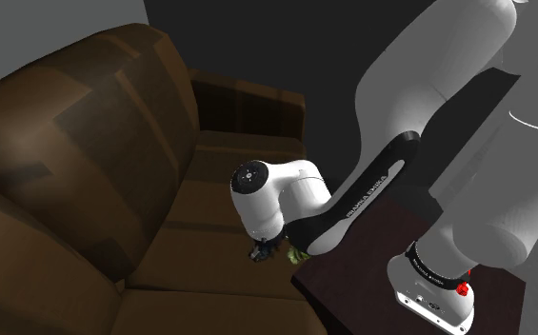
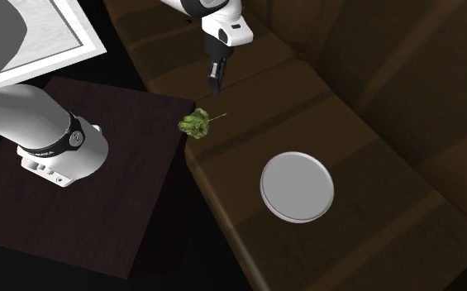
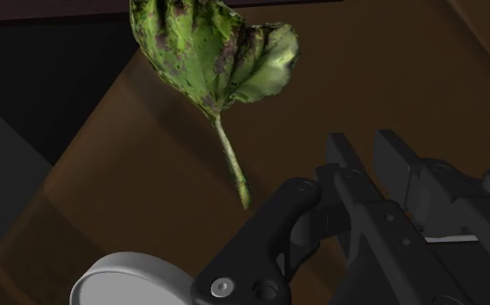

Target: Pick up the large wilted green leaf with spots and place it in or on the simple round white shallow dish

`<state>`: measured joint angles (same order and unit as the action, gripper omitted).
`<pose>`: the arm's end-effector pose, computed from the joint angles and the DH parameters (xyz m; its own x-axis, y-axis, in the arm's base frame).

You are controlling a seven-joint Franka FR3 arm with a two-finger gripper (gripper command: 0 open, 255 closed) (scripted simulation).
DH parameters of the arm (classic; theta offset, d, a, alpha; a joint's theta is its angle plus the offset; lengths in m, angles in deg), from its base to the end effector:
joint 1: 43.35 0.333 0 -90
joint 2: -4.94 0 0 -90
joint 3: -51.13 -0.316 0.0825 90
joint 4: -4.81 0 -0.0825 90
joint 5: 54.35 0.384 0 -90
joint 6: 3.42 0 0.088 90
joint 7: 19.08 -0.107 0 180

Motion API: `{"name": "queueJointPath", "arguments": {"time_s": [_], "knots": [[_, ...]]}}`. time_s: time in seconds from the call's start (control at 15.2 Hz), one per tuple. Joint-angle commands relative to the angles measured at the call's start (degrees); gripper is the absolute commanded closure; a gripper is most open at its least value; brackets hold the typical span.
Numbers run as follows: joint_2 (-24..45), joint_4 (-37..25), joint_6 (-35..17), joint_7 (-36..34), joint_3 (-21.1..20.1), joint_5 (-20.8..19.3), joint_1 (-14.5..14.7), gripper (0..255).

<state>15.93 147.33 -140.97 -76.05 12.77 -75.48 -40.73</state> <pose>0.3327 0.2992 0.2124 0.9973 0.0186 -0.0712 0.0341 -0.9741 0.2236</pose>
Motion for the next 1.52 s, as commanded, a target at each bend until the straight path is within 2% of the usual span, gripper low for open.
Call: {"name": "queueJointPath", "arguments": {"time_s": [0.0,0.4,0.46,0.66,0.79,1.32,1.45], "knots": [[0.0,0.0,0.0,0.0,0.0,0.0,0.0,255],[0.0,0.0,0.0,0.0,0.0,0.0,0.0,255],[0.0,0.0,0.0,0.0,0.0,0.0,0.0,0],[-4.35,6.92,-8.49,5.63,2.16,-9.4,-1.98,0],[-6.09,10.33,-14.35,7.58,4.81,-18.68,-3.45,0],[1.71,8.12,-17.05,-2.18,10.38,-35.0,-2.53,0],[2.34,7.86,-17.15,-2.91,10.84,-36.02,-2.32,0]]}}
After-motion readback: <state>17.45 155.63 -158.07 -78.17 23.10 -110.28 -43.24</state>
